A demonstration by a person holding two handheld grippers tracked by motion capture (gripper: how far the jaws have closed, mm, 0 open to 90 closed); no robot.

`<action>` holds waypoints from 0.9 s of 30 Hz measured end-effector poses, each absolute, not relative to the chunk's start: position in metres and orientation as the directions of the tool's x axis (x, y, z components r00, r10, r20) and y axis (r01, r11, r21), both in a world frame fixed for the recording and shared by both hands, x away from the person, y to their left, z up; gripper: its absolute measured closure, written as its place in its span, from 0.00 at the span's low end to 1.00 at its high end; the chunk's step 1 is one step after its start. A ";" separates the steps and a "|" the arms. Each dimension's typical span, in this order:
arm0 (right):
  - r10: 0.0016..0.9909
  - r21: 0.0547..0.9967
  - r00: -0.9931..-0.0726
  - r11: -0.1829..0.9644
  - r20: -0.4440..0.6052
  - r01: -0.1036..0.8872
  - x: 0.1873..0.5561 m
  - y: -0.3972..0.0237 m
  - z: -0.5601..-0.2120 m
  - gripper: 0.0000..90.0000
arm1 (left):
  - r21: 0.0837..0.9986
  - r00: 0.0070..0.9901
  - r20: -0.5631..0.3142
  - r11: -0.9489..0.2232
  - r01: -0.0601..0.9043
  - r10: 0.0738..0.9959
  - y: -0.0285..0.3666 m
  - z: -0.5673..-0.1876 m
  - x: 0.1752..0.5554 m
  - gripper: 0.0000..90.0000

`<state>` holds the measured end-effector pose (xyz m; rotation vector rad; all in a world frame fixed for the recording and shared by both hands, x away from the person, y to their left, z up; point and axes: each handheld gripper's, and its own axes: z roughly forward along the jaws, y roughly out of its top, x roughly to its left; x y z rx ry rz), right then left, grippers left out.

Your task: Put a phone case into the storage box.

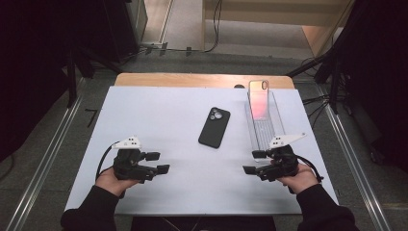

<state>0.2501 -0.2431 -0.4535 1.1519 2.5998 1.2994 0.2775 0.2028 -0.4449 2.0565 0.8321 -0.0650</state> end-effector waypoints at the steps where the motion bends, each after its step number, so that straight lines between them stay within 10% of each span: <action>1: 0.615 0.699 -0.731 0.382 0.296 0.604 0.248 -0.243 -0.455 0.26 | 0.722 0.773 -0.343 -0.376 0.581 0.534 0.203 -0.445 0.277 0.33; 27: 0.622 0.683 -0.712 0.366 0.326 0.633 0.244 -0.243 -0.461 0.25 | 0.718 0.769 -0.346 -0.376 0.585 0.537 0.205 -0.447 0.278 0.33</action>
